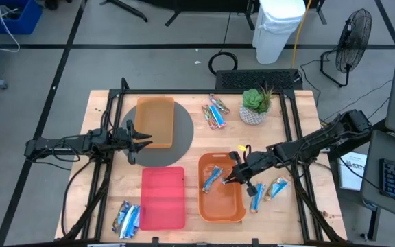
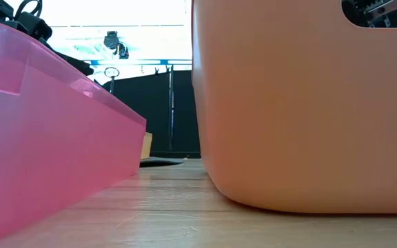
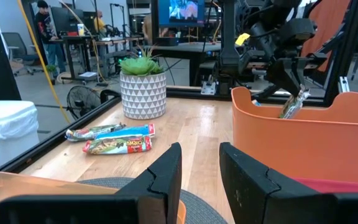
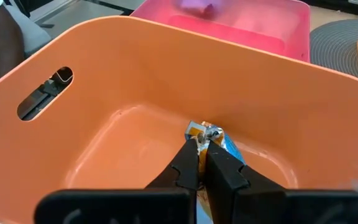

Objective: Pick and place Granola Bars by type
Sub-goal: Put the yellow granola bar into the orange bin

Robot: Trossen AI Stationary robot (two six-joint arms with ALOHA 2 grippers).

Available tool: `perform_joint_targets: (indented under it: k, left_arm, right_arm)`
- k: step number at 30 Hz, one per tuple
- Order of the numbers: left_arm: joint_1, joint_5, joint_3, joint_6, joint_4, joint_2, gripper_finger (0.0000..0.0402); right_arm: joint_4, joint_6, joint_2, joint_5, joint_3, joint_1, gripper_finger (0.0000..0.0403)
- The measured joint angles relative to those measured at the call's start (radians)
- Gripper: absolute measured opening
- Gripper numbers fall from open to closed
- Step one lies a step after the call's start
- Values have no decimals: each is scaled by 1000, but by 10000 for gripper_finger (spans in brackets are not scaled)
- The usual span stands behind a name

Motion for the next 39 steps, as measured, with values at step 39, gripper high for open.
perform_joint_targets:
  k: [39]
  left_arm:
    - [0,0,0,0,0,0,113]
  right_arm:
    - [-95,79,-120,-160,0,82,149]
